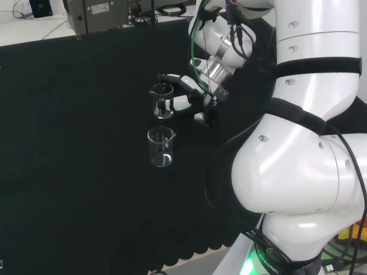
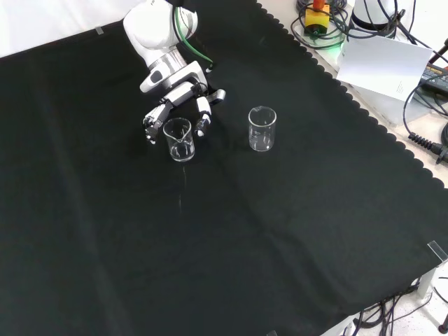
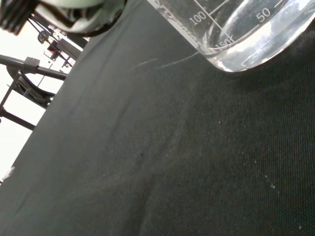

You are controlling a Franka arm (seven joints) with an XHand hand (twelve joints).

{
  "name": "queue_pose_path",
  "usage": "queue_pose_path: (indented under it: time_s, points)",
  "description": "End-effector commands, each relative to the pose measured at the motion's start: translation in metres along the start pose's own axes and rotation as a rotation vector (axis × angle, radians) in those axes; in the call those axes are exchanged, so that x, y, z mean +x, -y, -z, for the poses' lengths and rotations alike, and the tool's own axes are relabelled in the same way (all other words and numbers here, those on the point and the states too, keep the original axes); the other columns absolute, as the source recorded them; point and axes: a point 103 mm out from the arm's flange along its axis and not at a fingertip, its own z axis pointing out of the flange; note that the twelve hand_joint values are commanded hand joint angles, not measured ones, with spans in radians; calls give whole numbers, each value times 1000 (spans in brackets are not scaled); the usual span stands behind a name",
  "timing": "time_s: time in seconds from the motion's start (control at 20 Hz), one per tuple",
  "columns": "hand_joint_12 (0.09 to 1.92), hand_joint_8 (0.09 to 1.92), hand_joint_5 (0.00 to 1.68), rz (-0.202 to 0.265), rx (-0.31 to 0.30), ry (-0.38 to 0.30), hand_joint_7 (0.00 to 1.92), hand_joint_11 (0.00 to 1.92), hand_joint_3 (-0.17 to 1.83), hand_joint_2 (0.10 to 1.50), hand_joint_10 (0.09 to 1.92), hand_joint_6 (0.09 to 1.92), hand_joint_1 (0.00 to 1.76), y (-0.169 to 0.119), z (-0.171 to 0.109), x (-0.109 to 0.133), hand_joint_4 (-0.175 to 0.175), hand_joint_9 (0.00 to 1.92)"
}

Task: Pick up the beaker on the right.

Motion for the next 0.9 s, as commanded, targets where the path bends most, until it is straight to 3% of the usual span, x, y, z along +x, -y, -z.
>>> queue_pose_path:
  time_s: [0.05,0.5,0.9]
  points:
    - [1391,642,440,19,2,-34,235,45,653,542,594,87,847,-4,-3,-1,-22,375]
    - [1387,644,485,25,36,-19,258,42,674,547,594,87,932,-13,-11,0,-12,401]
    - [1377,635,582,6,-4,-54,312,54,712,534,568,134,944,-13,-9,-3,-10,452]
